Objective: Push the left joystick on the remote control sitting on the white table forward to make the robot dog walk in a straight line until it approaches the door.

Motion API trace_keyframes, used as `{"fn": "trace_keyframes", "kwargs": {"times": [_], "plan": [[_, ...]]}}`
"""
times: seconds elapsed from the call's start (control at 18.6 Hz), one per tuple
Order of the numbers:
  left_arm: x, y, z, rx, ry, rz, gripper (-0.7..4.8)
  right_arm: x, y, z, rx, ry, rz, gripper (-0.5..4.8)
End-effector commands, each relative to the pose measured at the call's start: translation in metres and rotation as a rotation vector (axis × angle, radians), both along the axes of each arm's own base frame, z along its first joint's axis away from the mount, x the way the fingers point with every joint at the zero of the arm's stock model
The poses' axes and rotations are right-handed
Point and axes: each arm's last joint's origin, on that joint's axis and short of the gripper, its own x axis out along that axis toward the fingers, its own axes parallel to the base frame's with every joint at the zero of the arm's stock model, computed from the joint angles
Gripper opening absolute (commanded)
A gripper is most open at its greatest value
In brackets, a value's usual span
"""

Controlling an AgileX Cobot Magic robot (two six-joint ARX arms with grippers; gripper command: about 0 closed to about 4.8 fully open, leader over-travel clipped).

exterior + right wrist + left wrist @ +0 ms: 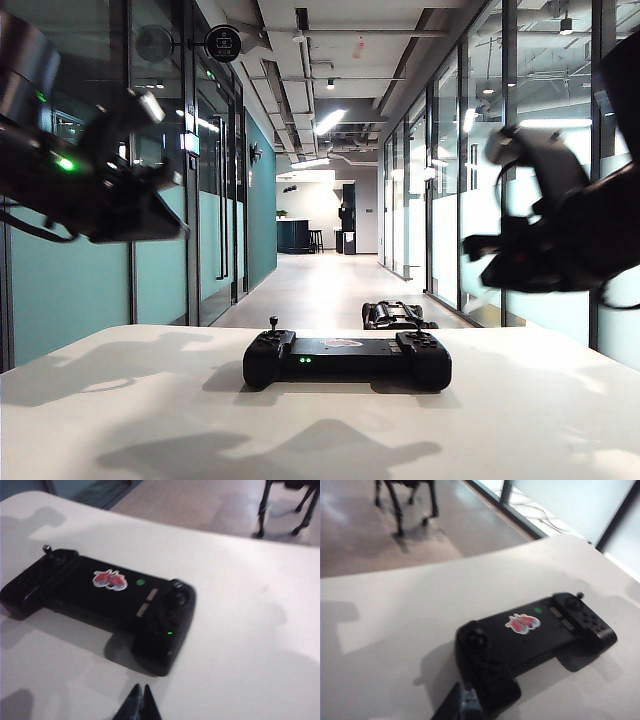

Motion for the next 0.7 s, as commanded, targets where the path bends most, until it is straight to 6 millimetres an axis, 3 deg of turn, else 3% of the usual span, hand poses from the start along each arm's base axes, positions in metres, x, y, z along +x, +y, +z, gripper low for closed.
{"fn": "trace_keyframes", "kwargs": {"times": [0.05,0.22,0.27,0.32,0.38,0.7], "plan": [[0.012,-0.005,0.004,-0.013,-0.026,-0.039,-0.06,0.012,0.008,-0.004,0.027,0.013,-0.001,-0.06],[0.021,-0.007,0.006,-0.016,-0.037,-0.039,-0.06,0.025,0.015,-0.015,0.032,0.051,-0.005,0.03],[0.022,-0.007,0.007,-0.016,-0.040,-0.038,-0.06,0.030,0.018,-0.018,0.052,0.069,-0.015,1.42],[0.022,-0.007,0.007,-0.016,-0.039,-0.038,-0.06,0.034,0.019,-0.021,0.063,0.082,-0.025,3.37],[0.022,-0.007,0.007,-0.016,-0.039,-0.039,-0.05,0.038,0.020,-0.024,0.064,0.089,-0.043,4.46],[0.022,-0.007,0.007,-0.016,-0.039,-0.039,-0.06,0.053,0.027,-0.036,0.077,0.126,-0.054,4.49]]}}
